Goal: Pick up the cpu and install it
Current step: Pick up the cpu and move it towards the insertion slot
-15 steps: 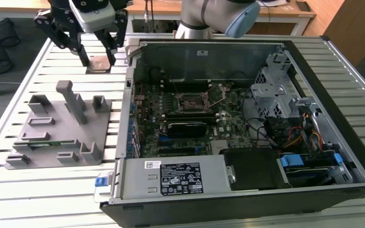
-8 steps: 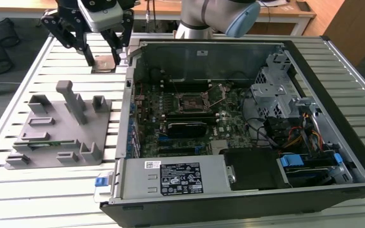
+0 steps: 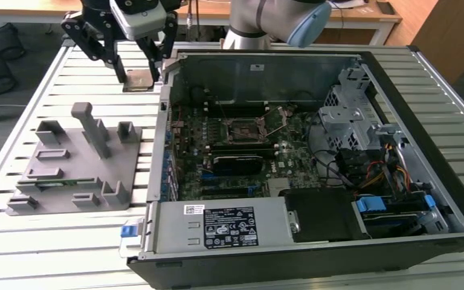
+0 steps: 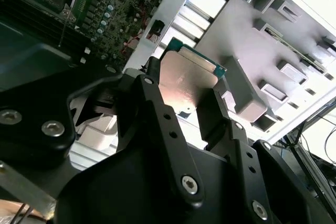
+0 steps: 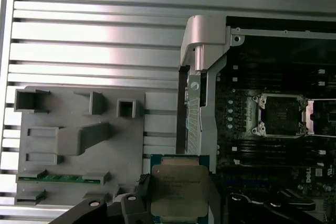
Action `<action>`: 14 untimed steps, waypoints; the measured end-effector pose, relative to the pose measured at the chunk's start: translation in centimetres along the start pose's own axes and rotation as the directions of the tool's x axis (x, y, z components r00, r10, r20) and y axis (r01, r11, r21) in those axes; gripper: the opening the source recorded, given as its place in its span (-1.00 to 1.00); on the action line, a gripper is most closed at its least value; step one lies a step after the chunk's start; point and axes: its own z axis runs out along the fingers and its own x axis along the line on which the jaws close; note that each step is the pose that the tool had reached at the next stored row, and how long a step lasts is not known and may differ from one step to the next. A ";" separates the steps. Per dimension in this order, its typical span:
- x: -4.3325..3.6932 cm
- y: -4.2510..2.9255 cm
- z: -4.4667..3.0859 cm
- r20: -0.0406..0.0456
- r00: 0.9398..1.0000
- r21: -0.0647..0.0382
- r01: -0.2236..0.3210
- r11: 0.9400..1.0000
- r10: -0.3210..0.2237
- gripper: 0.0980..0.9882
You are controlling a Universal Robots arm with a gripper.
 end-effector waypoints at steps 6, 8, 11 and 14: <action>-0.59 0.18 0.02 0.000 1.000 0.000 0.000 1.000 0.000 -0.04; -0.77 0.24 0.03 0.000 1.000 0.000 0.000 1.000 0.000 -0.04; -1.04 0.29 0.04 0.000 1.000 0.000 0.000 1.000 0.000 -0.04; -1.33 0.34 0.05 0.000 1.000 0.000 0.000 1.000 0.000 -0.04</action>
